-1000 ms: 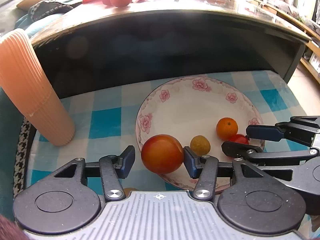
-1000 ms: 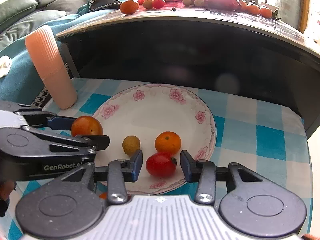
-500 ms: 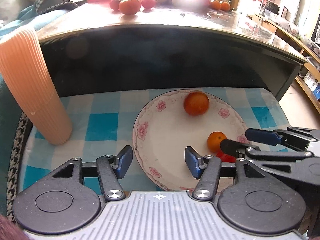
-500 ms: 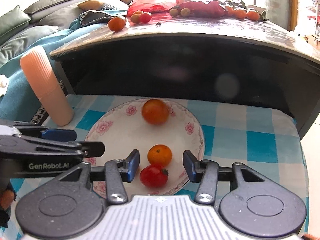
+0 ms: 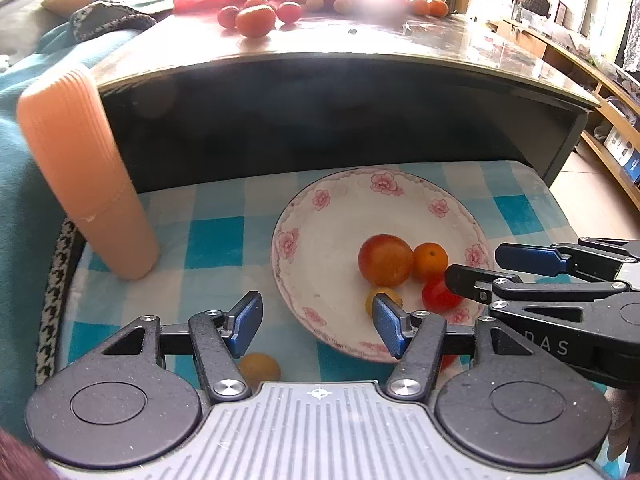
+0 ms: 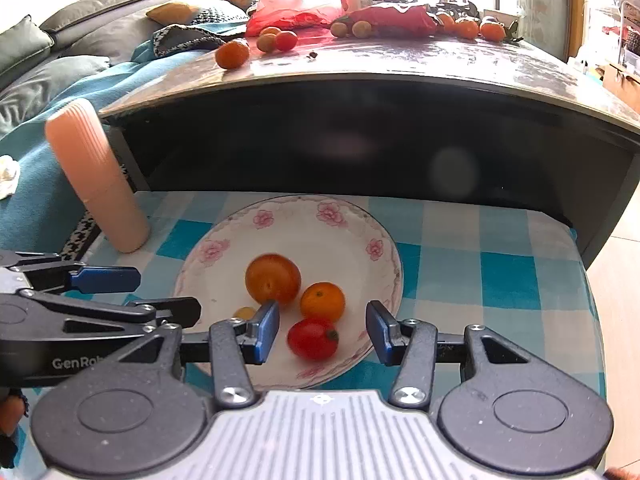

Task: Organize fruits
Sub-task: 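Withdraw both open tools from the bowl toward the remaining fruits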

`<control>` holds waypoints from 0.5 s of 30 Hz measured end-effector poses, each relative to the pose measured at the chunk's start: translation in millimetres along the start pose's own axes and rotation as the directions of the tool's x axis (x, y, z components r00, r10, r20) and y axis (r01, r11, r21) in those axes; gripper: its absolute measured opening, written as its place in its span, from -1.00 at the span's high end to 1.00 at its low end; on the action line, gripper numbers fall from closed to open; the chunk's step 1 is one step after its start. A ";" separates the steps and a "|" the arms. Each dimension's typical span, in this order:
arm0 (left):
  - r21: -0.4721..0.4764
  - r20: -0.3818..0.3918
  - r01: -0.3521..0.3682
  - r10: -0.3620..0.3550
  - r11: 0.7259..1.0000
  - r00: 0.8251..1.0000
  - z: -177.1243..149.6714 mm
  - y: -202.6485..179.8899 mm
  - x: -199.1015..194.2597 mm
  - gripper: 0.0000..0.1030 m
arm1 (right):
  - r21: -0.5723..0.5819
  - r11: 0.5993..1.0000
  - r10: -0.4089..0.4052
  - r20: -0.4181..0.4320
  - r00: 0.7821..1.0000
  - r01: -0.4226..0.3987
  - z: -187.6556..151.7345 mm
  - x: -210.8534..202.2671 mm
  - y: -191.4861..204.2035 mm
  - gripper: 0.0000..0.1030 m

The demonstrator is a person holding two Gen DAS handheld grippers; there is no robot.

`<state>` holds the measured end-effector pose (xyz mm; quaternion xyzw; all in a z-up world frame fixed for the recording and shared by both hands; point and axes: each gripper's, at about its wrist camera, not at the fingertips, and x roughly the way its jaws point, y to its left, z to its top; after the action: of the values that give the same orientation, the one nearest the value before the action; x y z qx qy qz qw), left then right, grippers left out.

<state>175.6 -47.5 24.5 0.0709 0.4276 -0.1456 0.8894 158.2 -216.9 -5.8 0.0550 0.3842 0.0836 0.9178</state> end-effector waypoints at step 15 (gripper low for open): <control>0.035 0.020 0.013 -0.013 0.999 1.000 -23.7 -3.3 -48.1 -0.32 | -0.049 0.999 -0.020 0.001 1.000 0.021 -13.4 -47.0 26.4 -0.17</control>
<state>128.6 -35.1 47.3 0.0822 0.4165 -0.1596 0.8912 113.2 -199.7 21.9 0.0287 0.3824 0.0836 0.9198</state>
